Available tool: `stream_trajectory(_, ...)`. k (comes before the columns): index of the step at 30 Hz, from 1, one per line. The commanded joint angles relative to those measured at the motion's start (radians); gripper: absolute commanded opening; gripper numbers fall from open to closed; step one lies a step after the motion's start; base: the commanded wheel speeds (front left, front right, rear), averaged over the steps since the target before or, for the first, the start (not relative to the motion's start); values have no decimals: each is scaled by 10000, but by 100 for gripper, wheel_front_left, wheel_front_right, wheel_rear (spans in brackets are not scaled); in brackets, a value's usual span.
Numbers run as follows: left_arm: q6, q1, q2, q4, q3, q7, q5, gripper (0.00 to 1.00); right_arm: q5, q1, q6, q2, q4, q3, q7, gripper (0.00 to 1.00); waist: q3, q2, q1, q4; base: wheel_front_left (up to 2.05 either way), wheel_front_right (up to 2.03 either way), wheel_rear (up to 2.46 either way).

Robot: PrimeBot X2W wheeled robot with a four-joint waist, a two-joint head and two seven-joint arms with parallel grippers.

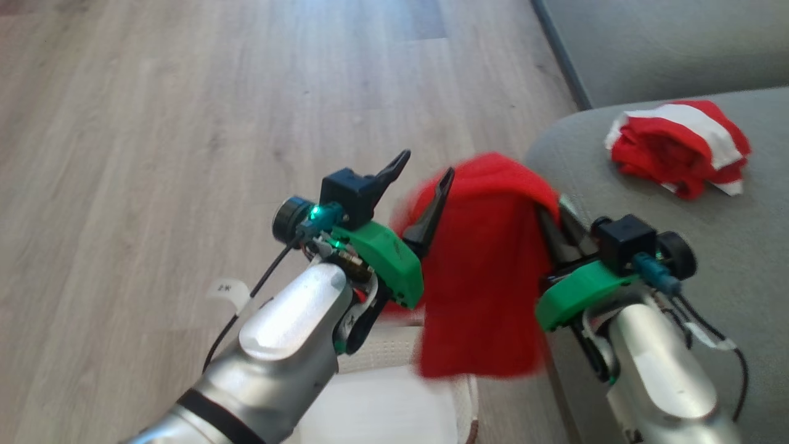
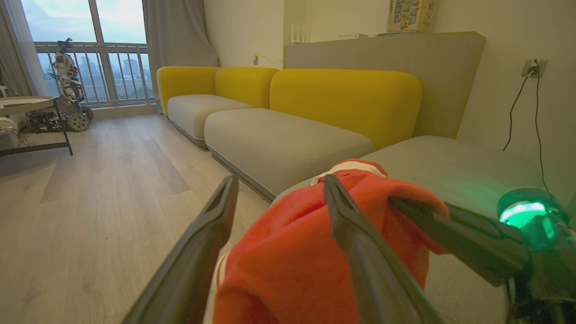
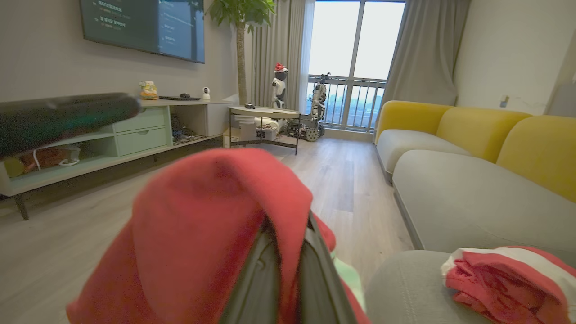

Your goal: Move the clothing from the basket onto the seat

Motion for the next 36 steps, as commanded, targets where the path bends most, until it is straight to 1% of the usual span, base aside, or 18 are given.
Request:
stream_trajectory(1,0,-300,136,-189,396,-148,-20,100,-158,-623,-4,-109,-508,-112,-93,0,49,0,0,-370,0,0,0)
stream_trajectory(3,-25,-229,135,-170,370,-157,-10,100,-218,-629,-4,-169,-587,-226,-93,0,58,0,0,-497,0,0,0)
stream_trajectory(6,-81,-24,130,-165,319,-181,-16,100,-366,-622,-4,-380,-804,-532,-93,0,90,0,0,-913,0,0,0)
stream_trajectory(14,-98,305,116,-228,162,-207,32,100,-618,-505,-4,-868,-1457,-1217,57,0,274,0,0,-2232,0,0,0)
stream_trajectory(18,-163,345,112,-239,-10,-211,1,100,-679,-502,-4,-1028,-1827,-1260,276,0,431,0,0,-2791,0,0,0)
stream_trajectory(21,-153,349,111,-336,-134,-213,-76,100,-638,-594,-4,-1125,-2002,-1122,429,0,558,0,0,-3080,0,0,0)
stream_trajectory(25,-52,361,110,-490,-274,-214,-117,100,-566,-890,-4,-1290,-1989,-780,609,0,748,0,0,-3278,0,0,0)
stream_trajectory(28,-25,351,110,-550,-378,-214,-118,100,-483,-1260,-4,-1435,-1800,-579,761,0,903,0,0,-3297,0,0,0)
stream_trajectory(32,7,326,109,-581,-477,-215,-92,100,-323,-2005,-4,-1713,-1398,-443,879,0,1153,0,0,-3192,0,0,0)
stream_trajectory(36,97,275,109,-541,-512,-215,25,100,-116,-3063,-4,-2154,-945,-443,967,0,1571,0,0,-2983,0,0,0)
